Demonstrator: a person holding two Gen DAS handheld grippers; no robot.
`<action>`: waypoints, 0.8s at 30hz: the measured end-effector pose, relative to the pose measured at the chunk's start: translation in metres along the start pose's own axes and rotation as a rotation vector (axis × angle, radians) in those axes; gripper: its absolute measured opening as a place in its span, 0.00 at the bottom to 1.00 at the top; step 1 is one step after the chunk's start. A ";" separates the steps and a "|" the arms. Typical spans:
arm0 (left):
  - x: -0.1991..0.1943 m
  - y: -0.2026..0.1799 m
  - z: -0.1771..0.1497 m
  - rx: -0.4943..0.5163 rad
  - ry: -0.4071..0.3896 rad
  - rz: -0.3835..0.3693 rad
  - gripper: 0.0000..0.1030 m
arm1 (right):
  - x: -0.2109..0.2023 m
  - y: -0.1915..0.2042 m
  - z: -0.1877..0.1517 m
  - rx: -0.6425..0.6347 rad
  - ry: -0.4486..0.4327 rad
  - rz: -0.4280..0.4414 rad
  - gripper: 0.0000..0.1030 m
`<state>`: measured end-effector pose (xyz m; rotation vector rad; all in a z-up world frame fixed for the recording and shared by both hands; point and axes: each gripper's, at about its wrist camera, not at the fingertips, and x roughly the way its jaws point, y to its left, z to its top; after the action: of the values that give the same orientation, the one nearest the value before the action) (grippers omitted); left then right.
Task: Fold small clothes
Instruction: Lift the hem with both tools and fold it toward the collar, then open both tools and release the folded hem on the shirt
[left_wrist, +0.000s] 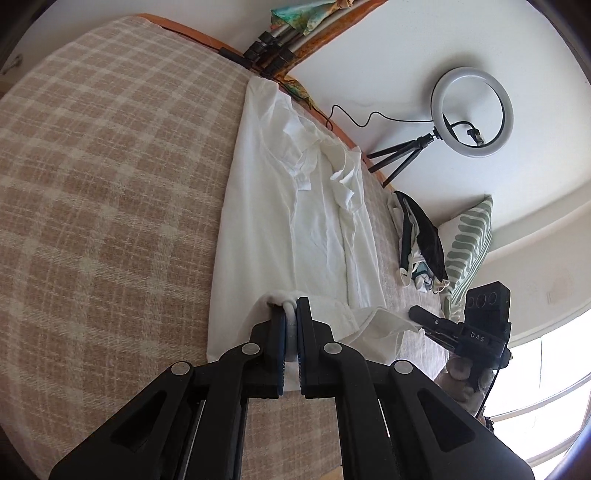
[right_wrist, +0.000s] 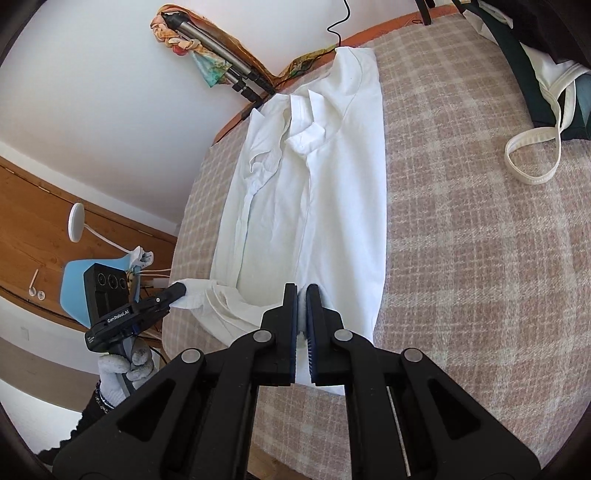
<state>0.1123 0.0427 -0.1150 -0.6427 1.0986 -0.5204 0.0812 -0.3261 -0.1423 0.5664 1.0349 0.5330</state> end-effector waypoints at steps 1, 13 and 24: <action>0.003 0.001 0.003 0.000 0.000 0.004 0.04 | 0.004 -0.002 0.004 0.007 -0.004 -0.007 0.06; 0.005 -0.004 0.026 0.035 -0.047 0.053 0.14 | 0.010 -0.029 0.029 0.082 -0.007 -0.085 0.28; 0.009 -0.020 -0.004 0.247 0.024 0.119 0.16 | 0.010 0.025 0.006 -0.275 -0.021 -0.237 0.37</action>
<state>0.1107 0.0217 -0.1076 -0.3544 1.0671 -0.5512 0.0870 -0.3025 -0.1296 0.2020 0.9737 0.4489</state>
